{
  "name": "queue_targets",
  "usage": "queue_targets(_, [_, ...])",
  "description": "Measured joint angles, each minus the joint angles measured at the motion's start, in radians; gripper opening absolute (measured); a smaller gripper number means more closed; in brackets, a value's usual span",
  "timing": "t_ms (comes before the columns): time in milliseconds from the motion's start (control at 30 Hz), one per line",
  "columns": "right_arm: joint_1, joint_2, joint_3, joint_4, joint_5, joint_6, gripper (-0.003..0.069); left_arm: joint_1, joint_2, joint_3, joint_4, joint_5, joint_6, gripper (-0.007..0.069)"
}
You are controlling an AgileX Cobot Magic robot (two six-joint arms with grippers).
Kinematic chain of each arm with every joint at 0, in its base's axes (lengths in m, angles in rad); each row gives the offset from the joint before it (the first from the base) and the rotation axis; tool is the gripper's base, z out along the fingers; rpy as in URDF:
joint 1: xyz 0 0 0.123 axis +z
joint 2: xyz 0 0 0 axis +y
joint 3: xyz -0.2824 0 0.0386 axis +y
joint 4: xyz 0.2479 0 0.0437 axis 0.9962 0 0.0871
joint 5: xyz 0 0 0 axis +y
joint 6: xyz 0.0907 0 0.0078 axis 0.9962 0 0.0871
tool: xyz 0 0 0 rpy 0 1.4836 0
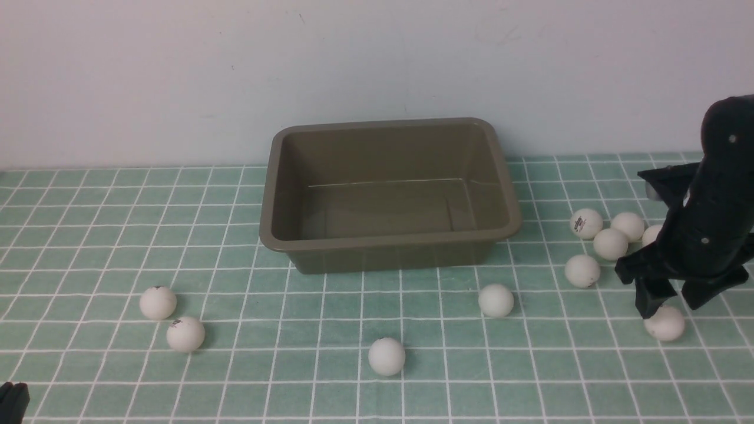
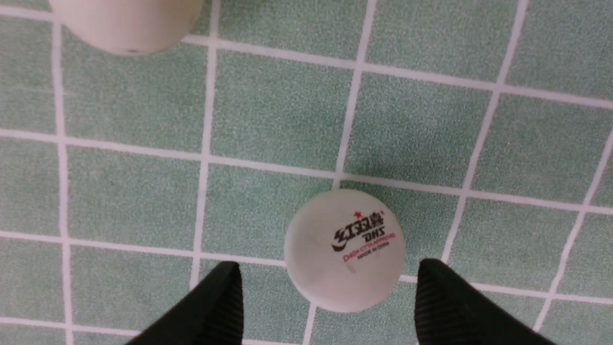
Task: Put the table tennis balls in the box on the green coffee tablecloth.
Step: 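Reach for and grasp a ping pong ball on the table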
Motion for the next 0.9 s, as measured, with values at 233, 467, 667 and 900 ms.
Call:
queue_targets(233, [0.000, 0.029, 0.000, -0.018, -0.001, 0.007, 0.0441, 0.000, 0.000, 0.000, 0.000, 0.000, 0.000, -0.0004])
queue_targets(467, [0.000, 0.060, 0.000, -0.035, -0.018, 0.007, 0.0441, 0.000, 0.000, 0.000, 0.000, 0.000, 0.000, -0.0004])
queue_targets(667, [-0.011, 0.102, 0.000, -0.041, -0.028, 0.009, 0.0439, 0.000, 0.000, 0.000, 0.000, 0.000, 0.000, -0.0004])
queue_targets(900, [-0.020, 0.109, -0.027, -0.019, -0.003, 0.011, 0.0372, 0.000, 0.000, 0.000, 0.000, 0.000, 0.000, -0.0004])
